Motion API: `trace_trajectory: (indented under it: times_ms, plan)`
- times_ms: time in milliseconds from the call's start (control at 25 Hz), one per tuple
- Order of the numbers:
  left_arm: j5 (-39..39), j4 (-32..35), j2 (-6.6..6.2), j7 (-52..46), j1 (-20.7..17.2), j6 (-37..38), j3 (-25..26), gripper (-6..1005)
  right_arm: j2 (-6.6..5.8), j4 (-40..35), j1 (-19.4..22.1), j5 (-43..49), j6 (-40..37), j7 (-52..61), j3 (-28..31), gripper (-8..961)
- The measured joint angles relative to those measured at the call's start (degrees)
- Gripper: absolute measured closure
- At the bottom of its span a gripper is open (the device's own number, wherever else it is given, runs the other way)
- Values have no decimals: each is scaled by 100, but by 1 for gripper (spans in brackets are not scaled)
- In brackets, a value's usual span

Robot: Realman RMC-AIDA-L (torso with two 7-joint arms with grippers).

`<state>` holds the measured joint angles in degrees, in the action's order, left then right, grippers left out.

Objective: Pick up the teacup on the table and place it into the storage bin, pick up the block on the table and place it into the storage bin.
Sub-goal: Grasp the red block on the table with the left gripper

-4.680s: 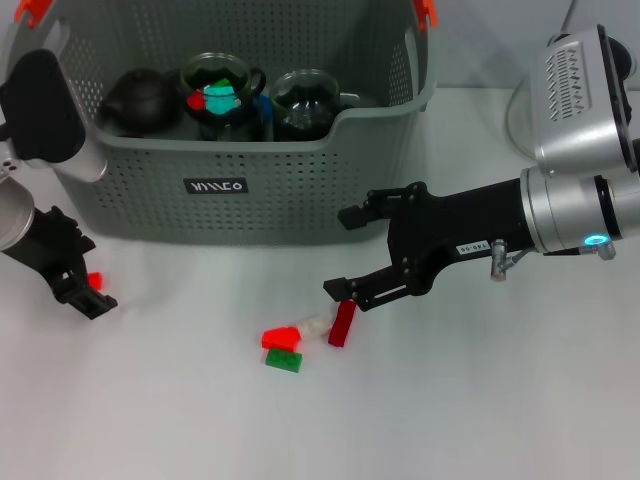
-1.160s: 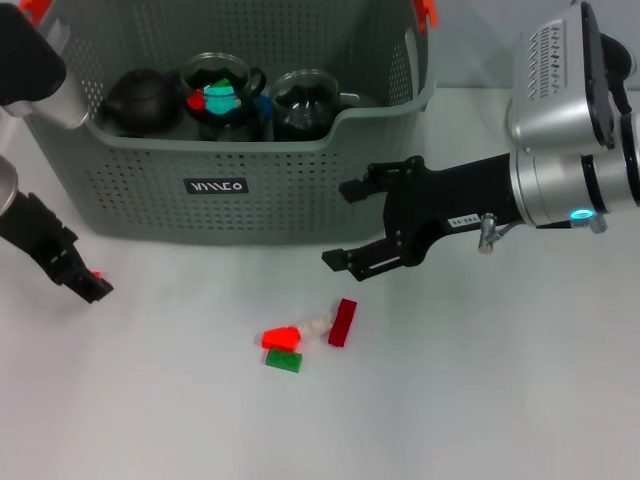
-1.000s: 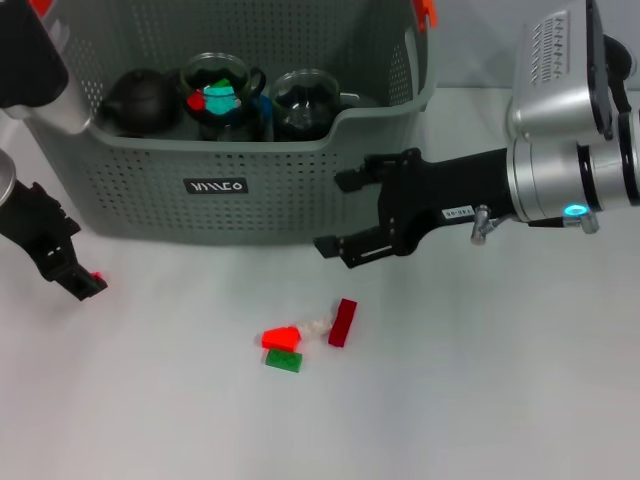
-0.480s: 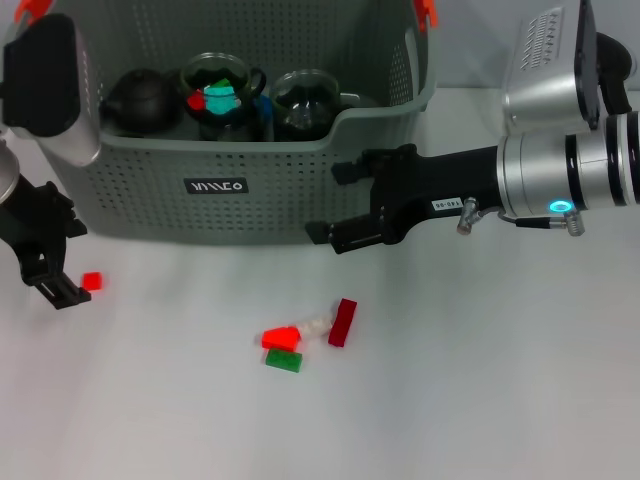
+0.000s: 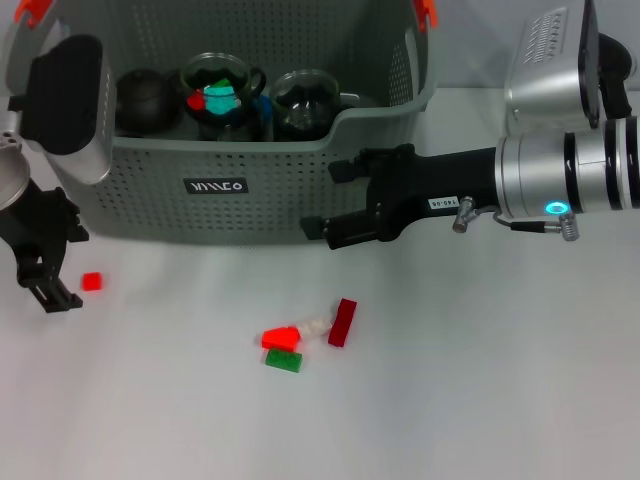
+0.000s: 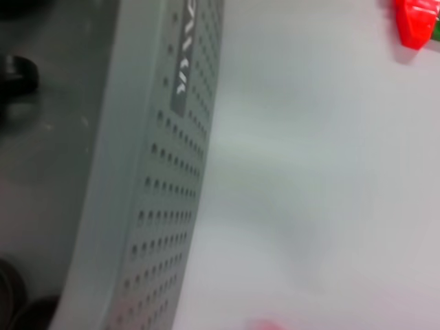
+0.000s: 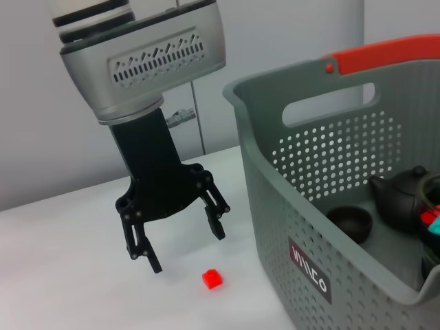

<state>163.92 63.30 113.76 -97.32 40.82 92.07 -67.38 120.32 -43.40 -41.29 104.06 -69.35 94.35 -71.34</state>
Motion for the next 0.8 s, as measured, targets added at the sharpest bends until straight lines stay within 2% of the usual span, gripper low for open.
trace_trajectory:
  times_ms: [240,800]
  plan:
    - [0,-383,-94,115,194,-118,-169,127,7,92,-16,-53,41,16,-9,12]
    - [-1,-756,-119,313,285,-518,-416,126,18,253,-23,-206,135,21,-29,12]
